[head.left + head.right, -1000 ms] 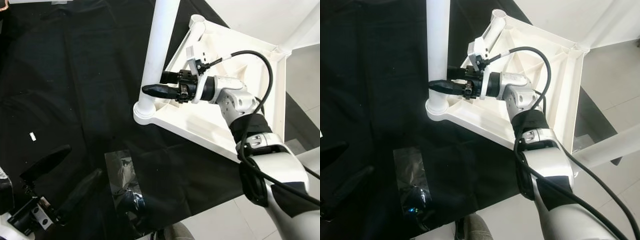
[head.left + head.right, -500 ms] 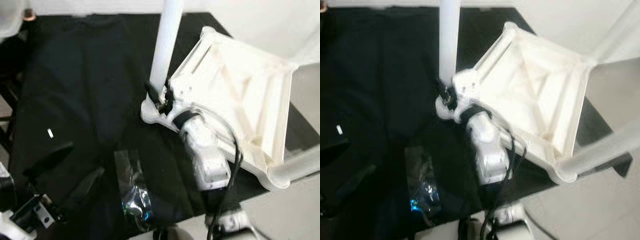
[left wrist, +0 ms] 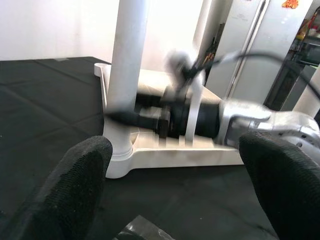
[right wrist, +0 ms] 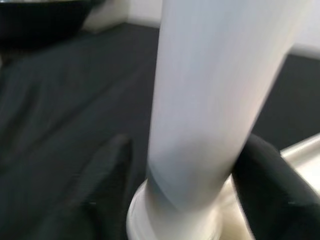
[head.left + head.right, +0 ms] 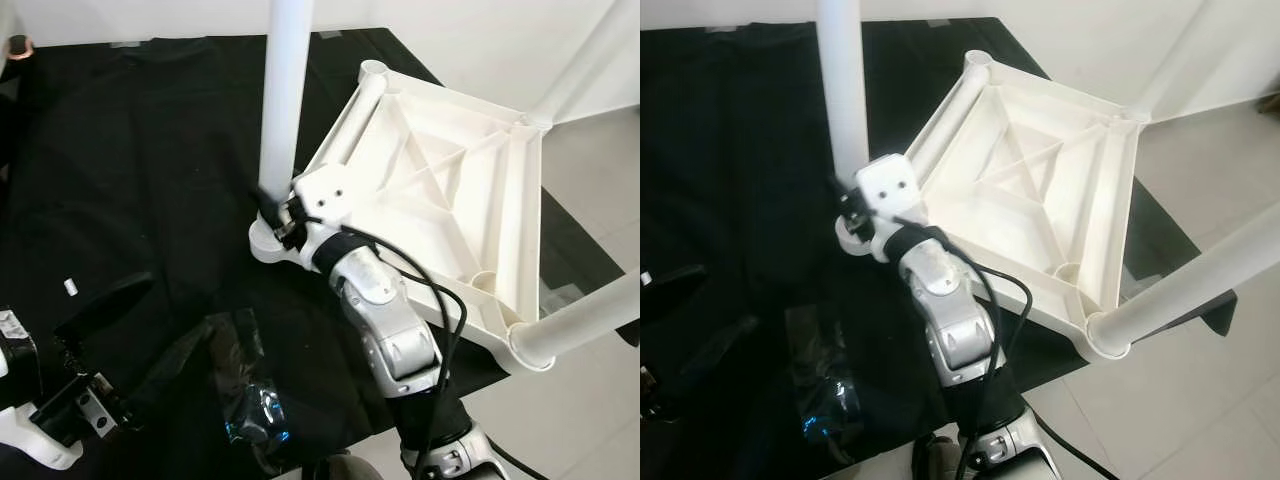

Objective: Building children table

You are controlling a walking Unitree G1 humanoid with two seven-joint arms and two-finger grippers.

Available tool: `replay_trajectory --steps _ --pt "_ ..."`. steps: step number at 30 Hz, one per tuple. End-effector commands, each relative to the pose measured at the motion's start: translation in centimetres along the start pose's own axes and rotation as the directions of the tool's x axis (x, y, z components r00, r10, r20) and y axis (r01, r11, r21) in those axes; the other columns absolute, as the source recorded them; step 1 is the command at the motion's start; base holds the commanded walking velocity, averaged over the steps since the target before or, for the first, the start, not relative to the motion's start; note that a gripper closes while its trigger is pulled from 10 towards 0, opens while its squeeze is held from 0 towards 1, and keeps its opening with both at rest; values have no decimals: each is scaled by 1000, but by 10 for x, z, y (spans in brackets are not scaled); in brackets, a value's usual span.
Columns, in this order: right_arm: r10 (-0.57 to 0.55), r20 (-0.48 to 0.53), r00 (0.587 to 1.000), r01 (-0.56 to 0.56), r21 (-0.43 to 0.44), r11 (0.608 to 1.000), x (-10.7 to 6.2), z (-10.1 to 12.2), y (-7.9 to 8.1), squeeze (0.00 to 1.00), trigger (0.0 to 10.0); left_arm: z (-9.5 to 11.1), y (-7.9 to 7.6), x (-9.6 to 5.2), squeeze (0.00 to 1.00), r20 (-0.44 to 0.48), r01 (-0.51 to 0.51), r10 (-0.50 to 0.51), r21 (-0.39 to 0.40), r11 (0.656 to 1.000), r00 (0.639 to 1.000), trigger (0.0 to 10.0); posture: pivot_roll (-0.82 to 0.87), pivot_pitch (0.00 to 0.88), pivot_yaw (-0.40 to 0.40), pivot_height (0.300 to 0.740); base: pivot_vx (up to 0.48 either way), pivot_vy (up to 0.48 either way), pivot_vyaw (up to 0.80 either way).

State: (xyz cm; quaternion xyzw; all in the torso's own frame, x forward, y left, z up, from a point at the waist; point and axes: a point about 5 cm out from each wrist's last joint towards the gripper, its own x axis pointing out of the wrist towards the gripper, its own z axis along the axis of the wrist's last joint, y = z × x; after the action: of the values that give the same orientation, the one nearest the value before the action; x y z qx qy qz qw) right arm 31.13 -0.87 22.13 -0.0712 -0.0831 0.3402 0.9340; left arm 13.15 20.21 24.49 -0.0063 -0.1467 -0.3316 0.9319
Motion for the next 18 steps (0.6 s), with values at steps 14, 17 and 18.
replay_trajectory --steps 14,17,18 --pt "354 64 933 -359 109 927 -29 12 35 1000 10000 -5 0 2 0 -18 24 -24 -21 999 1000 10000 178 262 -143 740 0 0 0" --pt "323 51 945 -326 94 941 -39 6 28 1000 10000 -8 2 4 0 -24 20 -20 -22 1000 1000 10000 169 255 -139 740 0 0 0" --pt "291 44 956 -294 66 954 -44 2 24 1000 10000 -9 2 5 0 -25 20 -21 -23 1000 999 10000 169 255 -139 740 0 0 0"
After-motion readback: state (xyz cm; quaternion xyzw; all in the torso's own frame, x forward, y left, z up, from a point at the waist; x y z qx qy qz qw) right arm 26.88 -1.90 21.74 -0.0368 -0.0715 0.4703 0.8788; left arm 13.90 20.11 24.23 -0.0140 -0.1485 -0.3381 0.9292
